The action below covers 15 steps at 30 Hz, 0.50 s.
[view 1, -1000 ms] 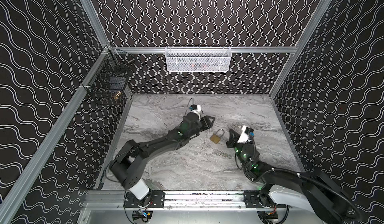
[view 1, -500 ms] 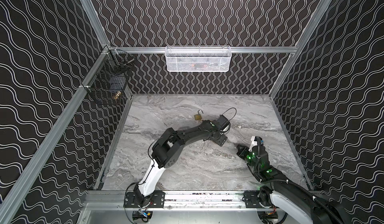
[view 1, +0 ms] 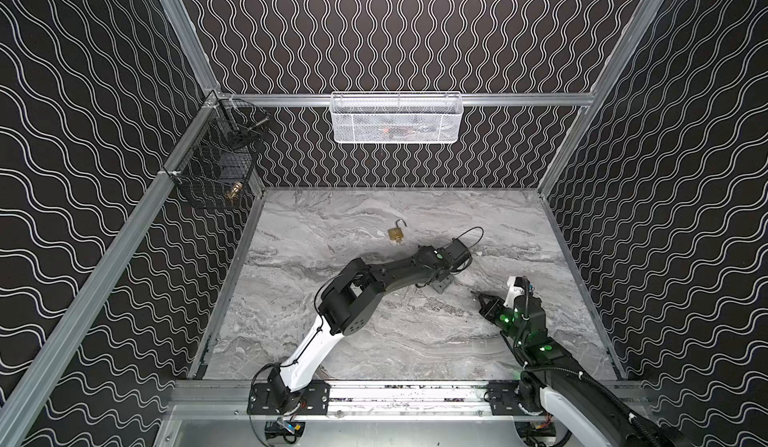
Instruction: Unlock with the key
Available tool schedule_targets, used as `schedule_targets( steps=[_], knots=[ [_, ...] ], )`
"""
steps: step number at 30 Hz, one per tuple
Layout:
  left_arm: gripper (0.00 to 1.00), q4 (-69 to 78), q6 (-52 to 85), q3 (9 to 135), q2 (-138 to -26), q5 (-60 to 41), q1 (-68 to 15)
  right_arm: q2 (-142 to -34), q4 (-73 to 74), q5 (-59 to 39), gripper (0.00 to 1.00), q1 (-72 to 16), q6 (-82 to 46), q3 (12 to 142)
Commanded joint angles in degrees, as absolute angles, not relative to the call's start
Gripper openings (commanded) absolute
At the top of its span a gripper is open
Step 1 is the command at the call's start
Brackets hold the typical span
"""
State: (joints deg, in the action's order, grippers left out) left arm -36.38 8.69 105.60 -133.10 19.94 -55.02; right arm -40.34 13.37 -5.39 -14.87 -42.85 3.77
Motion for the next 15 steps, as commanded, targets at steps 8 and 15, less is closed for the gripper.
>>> schedule_targets(
  steps=[8, 15],
  knots=[
    [0.36, -36.99, 17.18, 96.94, -127.88, 6.57, -49.51, -38.95, 13.89, -7.28, 0.0, -14.37, -41.0, 4.05],
    [0.29, -21.46, 28.8, 79.11, -115.16, -13.08, -39.86, -40.23, 23.49, -12.48, 0.0, -14.41, -37.66, 1.5]
  ],
)
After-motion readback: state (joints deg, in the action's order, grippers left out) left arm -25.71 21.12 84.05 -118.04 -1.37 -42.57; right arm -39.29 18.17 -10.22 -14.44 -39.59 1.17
